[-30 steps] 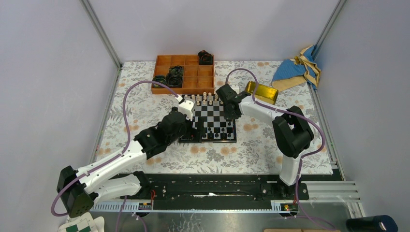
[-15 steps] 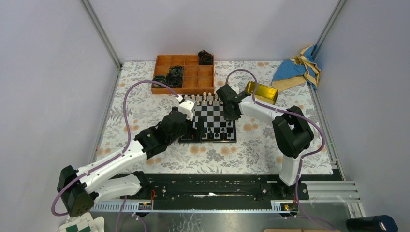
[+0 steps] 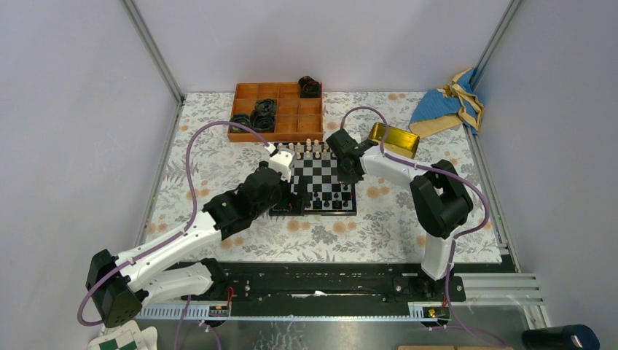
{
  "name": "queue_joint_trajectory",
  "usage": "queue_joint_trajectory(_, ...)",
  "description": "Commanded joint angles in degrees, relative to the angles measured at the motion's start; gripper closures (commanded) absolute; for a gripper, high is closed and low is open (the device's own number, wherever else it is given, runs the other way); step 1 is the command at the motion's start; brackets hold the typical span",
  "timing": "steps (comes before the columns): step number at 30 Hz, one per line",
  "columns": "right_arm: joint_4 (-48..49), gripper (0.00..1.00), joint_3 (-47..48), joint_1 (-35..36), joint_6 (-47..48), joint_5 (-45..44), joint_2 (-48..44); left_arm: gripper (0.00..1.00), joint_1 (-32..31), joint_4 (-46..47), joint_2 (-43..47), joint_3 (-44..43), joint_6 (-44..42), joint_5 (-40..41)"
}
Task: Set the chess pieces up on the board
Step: Adjust the chess piece on the chessboard.
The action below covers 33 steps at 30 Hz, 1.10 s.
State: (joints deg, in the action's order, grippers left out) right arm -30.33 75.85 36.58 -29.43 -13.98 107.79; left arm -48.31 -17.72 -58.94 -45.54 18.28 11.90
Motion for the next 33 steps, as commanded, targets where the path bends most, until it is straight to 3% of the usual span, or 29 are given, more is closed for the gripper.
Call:
queue_joint_trajectory(1,-0.6,0.9,-0.4,-0.3,-0.4,0.4,-2.1,0.01,0.2,0.1,0.2,-1.0,0.0,0.5)
queue_joint_trajectory(7,-1.4,0.96,-1.1,-0.3,-0.5,0.4,-3.7,0.01,0.2,0.1,0.2,-0.9,0.1,0.4)
queue_joint_trajectory(33,-1.9,0.94,-1.1,-0.3,0.2,-0.9,-5.7,0.01,0.2,0.3,0.3,-0.6,0.7,0.1)
